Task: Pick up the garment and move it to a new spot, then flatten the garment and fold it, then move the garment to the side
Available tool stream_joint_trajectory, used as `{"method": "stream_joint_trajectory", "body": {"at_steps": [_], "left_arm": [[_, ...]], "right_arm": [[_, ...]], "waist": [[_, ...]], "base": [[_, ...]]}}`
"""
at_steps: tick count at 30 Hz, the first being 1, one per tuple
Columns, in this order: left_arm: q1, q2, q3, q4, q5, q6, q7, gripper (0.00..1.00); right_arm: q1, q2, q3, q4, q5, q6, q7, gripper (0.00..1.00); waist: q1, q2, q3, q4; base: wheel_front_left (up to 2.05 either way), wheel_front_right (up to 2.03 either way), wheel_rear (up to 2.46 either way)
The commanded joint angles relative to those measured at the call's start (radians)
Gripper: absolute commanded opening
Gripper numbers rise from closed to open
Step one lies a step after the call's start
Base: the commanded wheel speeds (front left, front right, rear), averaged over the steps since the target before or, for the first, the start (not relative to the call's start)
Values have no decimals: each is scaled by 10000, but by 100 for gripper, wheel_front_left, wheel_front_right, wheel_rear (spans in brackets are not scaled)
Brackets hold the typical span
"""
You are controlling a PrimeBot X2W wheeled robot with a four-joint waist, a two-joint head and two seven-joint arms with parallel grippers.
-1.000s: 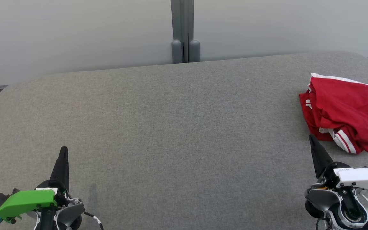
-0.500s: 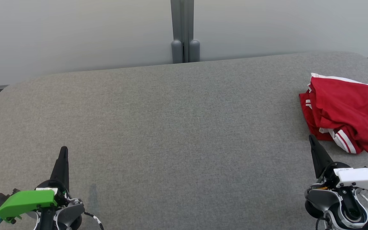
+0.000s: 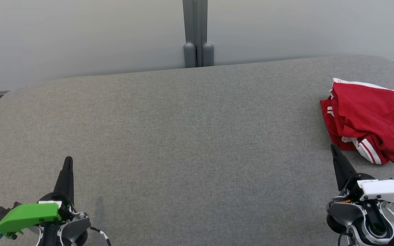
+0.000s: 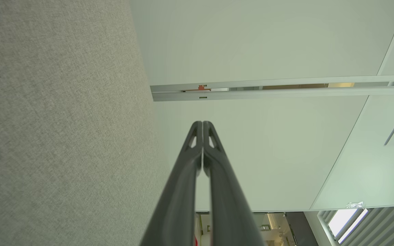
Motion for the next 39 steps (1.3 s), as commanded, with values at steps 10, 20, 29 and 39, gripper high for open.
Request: {"method": "stream_joint_trajectory", "body": {"at_steps": [10,20,29,39], "left_arm": [[-107,14,31,8,42,-26,36,0],[-107,13,32,4,45,-23,37,0],[-107,12,34,7,48,-23,40,0],[-108,11,36,6,51,-23,38,0]], "right_arm": [[-67,10,-38,16,-62,7,45,0],[-69,24,-53,16,-79,7,65,0],[-70,34,-65,17,-95,7,82,0],[-71,38,-77,19,-105,7,91,0]], "waist": [[0,-1,0,0],[0,-1,0,0],[0,-1,0,0],[0,-1,0,0]], "base": [[0,0,0],[0,0,0],[0,0,0],[0,0,0]]}}
